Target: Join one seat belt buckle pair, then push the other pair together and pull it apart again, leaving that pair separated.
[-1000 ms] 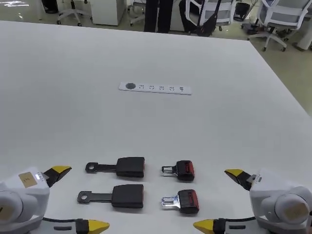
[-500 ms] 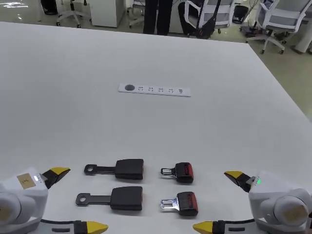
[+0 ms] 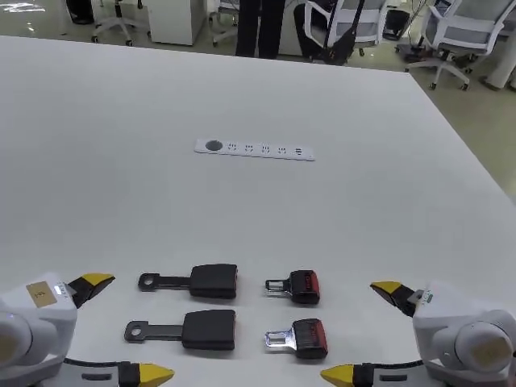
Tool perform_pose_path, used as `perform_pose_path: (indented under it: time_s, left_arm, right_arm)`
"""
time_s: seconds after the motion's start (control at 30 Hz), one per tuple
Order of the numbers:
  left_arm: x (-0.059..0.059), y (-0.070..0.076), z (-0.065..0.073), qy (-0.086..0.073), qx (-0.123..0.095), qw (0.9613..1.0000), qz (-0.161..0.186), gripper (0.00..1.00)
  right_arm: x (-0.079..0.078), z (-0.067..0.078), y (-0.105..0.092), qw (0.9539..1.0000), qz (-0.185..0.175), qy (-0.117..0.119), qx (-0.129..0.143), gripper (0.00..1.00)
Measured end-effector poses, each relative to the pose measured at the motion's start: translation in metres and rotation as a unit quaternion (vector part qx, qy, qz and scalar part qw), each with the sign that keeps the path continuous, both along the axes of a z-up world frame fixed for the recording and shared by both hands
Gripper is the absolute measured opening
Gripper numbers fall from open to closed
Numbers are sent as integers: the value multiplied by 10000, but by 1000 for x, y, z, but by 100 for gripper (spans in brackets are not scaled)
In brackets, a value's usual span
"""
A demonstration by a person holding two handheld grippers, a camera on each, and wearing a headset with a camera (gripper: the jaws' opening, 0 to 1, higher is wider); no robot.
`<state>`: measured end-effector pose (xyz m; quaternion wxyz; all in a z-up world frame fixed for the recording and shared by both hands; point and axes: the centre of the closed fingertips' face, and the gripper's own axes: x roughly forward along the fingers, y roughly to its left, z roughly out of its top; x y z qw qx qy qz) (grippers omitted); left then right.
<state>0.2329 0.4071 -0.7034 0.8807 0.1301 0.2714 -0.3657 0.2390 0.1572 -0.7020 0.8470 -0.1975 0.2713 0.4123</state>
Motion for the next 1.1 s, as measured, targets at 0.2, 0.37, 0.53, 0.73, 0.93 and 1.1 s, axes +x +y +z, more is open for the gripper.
perform_pose_path:
  time_s: [0.2, 0.37, 0.53, 0.73, 0.93, 1.1]
  left_arm:
    - [7, 1, 1, 35, 100, 9999, -129, 93]
    - [13, 2, -3, 116, 219, 9992, -301, 89]
    - [16, -2, -6, 189, 334, 9980, -505, 84]
    - [21, -10, -9, 248, 460, 9957, -764, 76]
    - [25, -20, -12, 317, 608, 9924, -1025, 71]
    - [26, -33, -16, 405, 714, 9882, -1296, 65]
  right_arm:
    - [5, 0, -3, 9999, 98, 9, -96, 85]
    - [8, -1, -2, 9997, 191, 14, -172, 83]
    - [13, -2, -1, 9991, 340, 14, -268, 79]
    - [16, -8, 2, 9973, 610, 40, -401, 72]
    - [19, -17, 8, 9948, 870, 79, -528, 66]
    - [15, -22, 15, 9906, 1175, 147, -679, 60]
